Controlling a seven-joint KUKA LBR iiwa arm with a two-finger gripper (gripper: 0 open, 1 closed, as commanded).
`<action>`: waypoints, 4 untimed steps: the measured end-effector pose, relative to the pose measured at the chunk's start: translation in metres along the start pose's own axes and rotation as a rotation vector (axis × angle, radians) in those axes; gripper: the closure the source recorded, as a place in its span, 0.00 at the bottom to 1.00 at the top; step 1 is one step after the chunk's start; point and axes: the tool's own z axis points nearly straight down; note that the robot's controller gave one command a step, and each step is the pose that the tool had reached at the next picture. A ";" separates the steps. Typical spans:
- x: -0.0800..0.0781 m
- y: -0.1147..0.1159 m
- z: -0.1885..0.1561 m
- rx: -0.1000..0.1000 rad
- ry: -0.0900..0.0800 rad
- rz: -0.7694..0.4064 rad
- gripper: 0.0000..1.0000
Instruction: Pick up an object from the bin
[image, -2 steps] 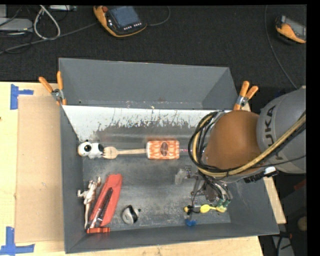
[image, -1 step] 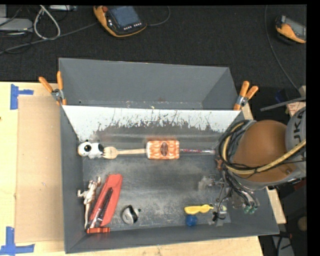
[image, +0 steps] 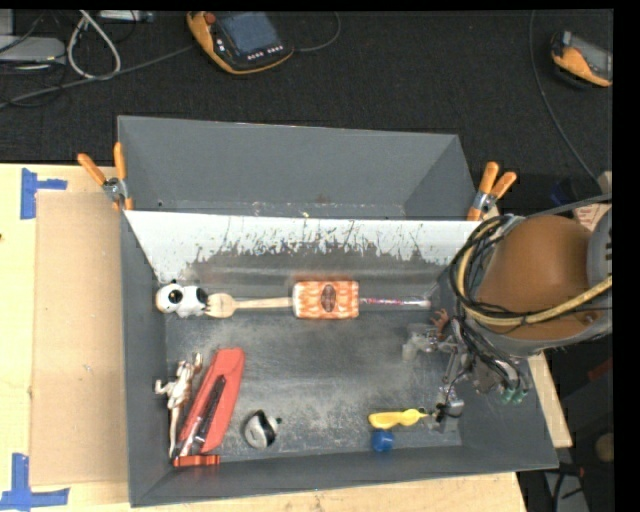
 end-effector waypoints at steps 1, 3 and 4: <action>-0.005 0.021 0.018 -0.001 0.013 -0.035 0.00; -0.001 -0.003 0.076 -0.002 0.007 -0.063 1.00; -0.001 -0.003 0.076 -0.002 0.007 -0.063 1.00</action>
Offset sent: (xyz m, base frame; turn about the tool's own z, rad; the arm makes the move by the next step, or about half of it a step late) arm 0.0075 0.0060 -0.0751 -0.1741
